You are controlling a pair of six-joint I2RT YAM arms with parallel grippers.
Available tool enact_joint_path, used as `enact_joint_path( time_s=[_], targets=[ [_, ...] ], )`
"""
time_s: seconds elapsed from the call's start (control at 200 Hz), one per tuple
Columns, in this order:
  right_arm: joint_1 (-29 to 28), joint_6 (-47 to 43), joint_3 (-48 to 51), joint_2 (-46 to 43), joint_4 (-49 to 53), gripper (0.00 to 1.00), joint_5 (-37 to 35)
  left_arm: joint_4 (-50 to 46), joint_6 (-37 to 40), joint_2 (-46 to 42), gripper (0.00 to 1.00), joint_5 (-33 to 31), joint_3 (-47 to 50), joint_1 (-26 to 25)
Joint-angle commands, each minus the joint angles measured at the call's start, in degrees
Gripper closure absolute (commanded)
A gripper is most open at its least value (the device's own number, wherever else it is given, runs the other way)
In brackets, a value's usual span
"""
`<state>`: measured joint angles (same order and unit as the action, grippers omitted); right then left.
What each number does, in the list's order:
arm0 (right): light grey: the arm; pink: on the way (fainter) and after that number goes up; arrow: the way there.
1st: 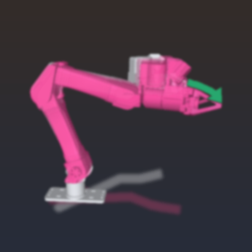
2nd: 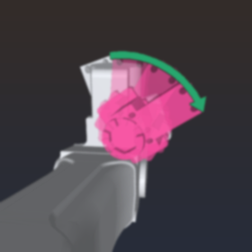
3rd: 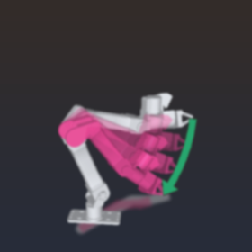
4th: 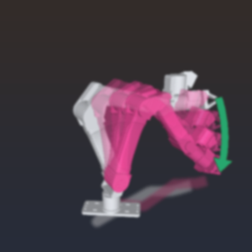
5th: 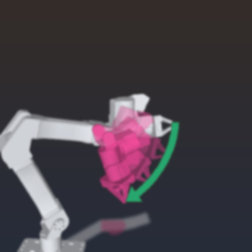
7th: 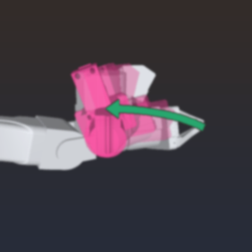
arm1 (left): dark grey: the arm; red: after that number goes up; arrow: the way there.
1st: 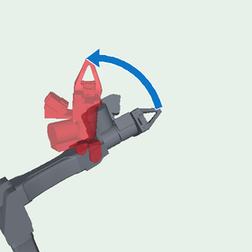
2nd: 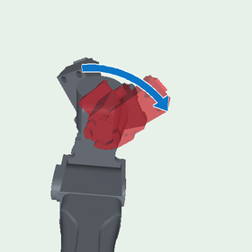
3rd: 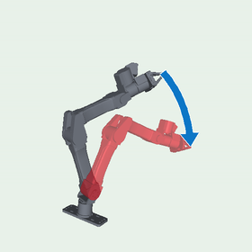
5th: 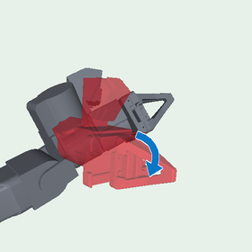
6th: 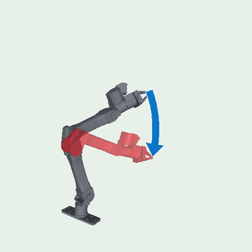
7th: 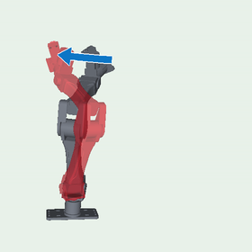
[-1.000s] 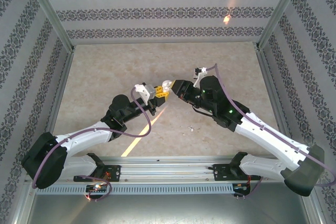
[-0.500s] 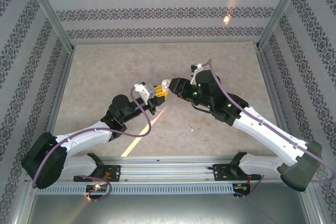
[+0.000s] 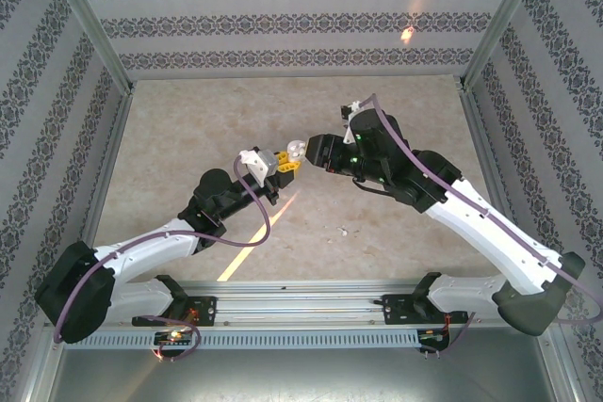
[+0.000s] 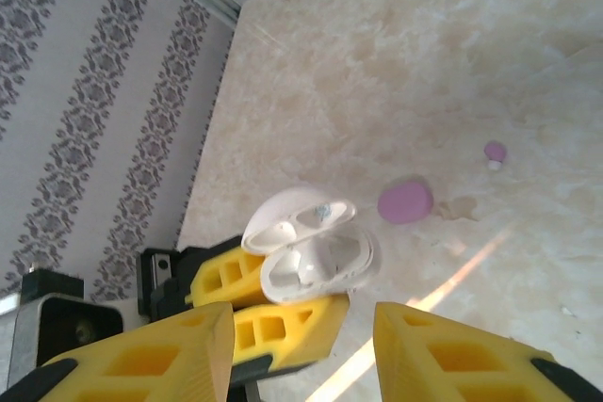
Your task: Insert the wireless bluetooth earbuds into the charging case
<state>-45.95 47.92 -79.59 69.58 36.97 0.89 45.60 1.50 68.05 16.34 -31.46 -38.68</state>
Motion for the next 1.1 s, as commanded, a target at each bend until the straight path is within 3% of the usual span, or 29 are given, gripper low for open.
enact_joint_path(
  time_s=[0.0,0.305,0.779,1.094],
  targets=[
    [-0.9,-2.8,-3.5,2.3,8.4,0.59,-1.3,-2.0,2.5,-1.0,1.0,-1.1,-2.1,-0.8],
    [-2.0,-3.8,-6.8,5.8,10.5,0.65,-0.2,-3.5,4.5,-1.8,1.0,-1.3,-2.6,-1.8],
    [-2.1,-6.1,-6.8,6.8,9.3,0.58,-0.8,-2.5,3.2,-1.6,1.0,-2.4,-1.5,-4.0],
    [-1.1,-8.6,-5.4,7.4,5.9,0.56,2.6,-3.0,2.8,-1.8,1.0,-2.3,-1.4,-4.1]
  ],
)
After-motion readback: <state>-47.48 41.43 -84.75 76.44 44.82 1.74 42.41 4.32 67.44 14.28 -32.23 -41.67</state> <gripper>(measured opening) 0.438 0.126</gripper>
